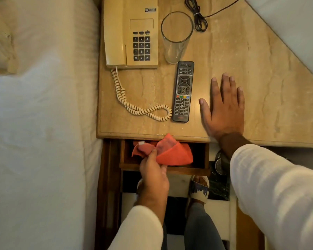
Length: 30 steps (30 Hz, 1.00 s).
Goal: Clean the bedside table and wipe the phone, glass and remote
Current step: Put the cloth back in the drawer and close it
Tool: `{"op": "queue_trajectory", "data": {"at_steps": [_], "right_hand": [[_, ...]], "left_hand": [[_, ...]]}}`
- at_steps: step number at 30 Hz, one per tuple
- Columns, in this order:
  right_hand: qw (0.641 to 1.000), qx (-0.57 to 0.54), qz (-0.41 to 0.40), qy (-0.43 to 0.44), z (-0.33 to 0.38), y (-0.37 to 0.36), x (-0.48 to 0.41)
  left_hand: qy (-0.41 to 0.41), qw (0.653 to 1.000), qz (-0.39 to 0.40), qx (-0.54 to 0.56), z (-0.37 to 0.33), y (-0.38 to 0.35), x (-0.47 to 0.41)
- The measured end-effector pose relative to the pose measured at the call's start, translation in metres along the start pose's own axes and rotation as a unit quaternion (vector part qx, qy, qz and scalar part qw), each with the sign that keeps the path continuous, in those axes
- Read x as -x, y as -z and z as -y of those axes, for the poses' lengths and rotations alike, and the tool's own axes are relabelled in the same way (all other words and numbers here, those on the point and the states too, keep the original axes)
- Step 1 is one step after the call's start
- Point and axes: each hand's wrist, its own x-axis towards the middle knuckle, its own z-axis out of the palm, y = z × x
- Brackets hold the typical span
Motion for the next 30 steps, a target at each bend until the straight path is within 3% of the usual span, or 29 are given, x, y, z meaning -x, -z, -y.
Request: {"op": "queue_trajectory", "data": {"at_steps": [7, 10, 13, 17, 21, 26, 30], "right_hand": [[1.0, -0.003, 0.003, 0.001, 0.001, 0.002, 0.0], [1.0, 0.001, 0.007, 0.001, 0.0, 0.003, 0.0], [1.0, 0.007, 0.012, -0.001, -0.001, 0.002, 0.0], [1.0, 0.007, 0.015, 0.002, 0.0, 0.003, 0.0], [1.0, 0.015, 0.02, -0.002, 0.0, 0.001, 0.0], [1.0, 0.016, 0.017, 0.0, -0.003, -0.001, 0.0], [1.0, 0.005, 0.016, 0.0, -0.003, -0.005, 0.0]], "left_hand": [[-0.022, 0.991, -0.025, -0.127, -0.005, -0.014, -0.014], [-0.072, 0.99, -0.077, -0.096, 0.0, 0.025, 0.005], [-0.024, 0.986, -0.155, -0.052, 0.006, 0.059, 0.014], [0.072, 0.992, -0.096, 0.041, -0.006, 0.042, 0.006], [0.116, 0.984, -0.115, 0.068, -0.031, 0.003, -0.002], [0.106, 0.992, 0.008, 0.061, -0.047, -0.021, -0.008], [0.085, 0.99, 0.063, 0.089, -0.056, -0.042, -0.009]]}}
